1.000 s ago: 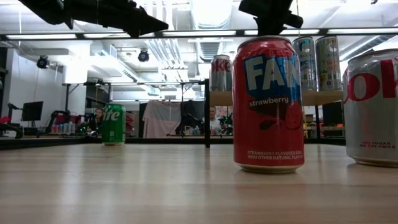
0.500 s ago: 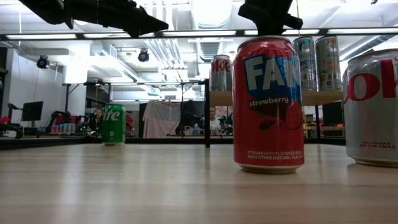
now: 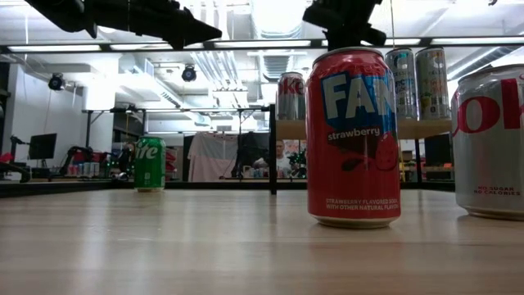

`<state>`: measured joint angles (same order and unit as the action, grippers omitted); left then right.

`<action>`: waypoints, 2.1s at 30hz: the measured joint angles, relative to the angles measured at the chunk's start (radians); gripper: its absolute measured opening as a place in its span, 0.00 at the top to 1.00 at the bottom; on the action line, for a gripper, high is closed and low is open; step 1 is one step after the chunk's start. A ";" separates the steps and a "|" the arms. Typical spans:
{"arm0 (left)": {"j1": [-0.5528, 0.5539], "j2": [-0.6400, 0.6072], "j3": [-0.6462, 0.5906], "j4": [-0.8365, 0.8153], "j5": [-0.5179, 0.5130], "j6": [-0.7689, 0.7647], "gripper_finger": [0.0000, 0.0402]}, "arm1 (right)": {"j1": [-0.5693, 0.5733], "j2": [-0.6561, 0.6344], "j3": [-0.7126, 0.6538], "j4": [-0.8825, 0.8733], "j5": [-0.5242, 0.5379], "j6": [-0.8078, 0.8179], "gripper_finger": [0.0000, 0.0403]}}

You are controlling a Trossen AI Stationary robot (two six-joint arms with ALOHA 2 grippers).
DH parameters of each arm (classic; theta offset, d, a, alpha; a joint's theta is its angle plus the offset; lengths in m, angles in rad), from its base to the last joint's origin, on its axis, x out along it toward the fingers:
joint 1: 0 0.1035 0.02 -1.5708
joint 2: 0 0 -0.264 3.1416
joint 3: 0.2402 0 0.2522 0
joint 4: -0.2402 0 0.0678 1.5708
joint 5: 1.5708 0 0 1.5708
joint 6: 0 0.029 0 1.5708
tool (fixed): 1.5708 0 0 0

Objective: Place canned beverage on shelf
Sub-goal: Put the bottom green soda can on the shelf aligned in front of the other green soda can

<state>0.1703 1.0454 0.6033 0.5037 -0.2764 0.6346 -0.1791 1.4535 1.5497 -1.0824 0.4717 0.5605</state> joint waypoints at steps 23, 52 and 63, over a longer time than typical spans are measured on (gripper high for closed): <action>0.003 0.000 0.000 -0.002 0.000 0.003 1.00 | -0.040 0.041 0.016 0.036 0.092 -0.082 0.98; 0.011 0.000 -0.002 0.005 0.052 -0.004 1.00 | -0.144 0.074 0.145 -0.164 -0.018 0.107 0.98; 0.017 0.000 -0.002 0.005 0.052 -0.004 1.00 | -0.134 0.063 0.145 -0.095 -0.061 0.123 0.98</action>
<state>0.1871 1.0458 0.6018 0.5087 -0.2245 0.6304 -0.3134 1.5169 1.6947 -1.1775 0.4110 0.6832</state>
